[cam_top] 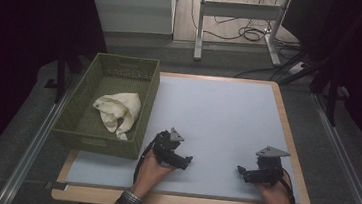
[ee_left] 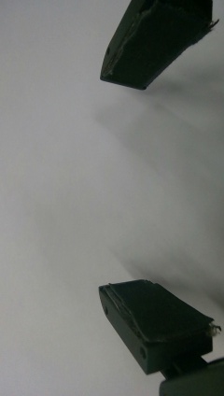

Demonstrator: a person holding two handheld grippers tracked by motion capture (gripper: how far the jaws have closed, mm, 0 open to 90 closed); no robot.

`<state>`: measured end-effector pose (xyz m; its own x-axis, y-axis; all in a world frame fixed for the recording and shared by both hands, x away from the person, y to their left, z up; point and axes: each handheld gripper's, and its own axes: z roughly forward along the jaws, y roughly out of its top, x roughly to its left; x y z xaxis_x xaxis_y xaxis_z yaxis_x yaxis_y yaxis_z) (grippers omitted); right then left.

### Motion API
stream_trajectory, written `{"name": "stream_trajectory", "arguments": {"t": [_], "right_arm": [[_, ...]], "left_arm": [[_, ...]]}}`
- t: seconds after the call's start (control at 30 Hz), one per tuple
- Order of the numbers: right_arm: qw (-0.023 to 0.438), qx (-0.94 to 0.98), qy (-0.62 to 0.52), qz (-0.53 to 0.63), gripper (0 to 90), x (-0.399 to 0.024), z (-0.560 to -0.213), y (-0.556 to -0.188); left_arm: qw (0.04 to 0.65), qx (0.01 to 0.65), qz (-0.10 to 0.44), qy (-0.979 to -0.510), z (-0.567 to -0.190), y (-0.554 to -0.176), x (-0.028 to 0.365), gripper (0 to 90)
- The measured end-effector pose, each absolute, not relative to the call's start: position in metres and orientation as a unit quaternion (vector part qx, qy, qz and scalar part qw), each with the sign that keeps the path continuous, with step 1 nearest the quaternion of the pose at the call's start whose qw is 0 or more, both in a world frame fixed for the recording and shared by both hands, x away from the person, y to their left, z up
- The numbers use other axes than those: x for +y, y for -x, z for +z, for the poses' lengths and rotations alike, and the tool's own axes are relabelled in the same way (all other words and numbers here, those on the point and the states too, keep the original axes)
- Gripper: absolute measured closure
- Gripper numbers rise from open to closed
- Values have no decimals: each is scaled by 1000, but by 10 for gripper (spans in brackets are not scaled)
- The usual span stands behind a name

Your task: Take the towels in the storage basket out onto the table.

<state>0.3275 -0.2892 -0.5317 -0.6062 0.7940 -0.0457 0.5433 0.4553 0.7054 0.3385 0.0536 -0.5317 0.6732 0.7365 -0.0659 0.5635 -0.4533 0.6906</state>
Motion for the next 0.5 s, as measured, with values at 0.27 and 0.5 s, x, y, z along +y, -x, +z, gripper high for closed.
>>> {"name": "stream_trajectory", "arguments": {"t": [0.27,0.5], "right_arm": [[188,832,-402,333,27,-289,-532,-327],[188,832,-403,333,27,-289,-532,-327]], "left_arm": [[360,375,113,-846,-514,-348,50,20],[367,367,107,-848,-500,-358,45,20]]}}
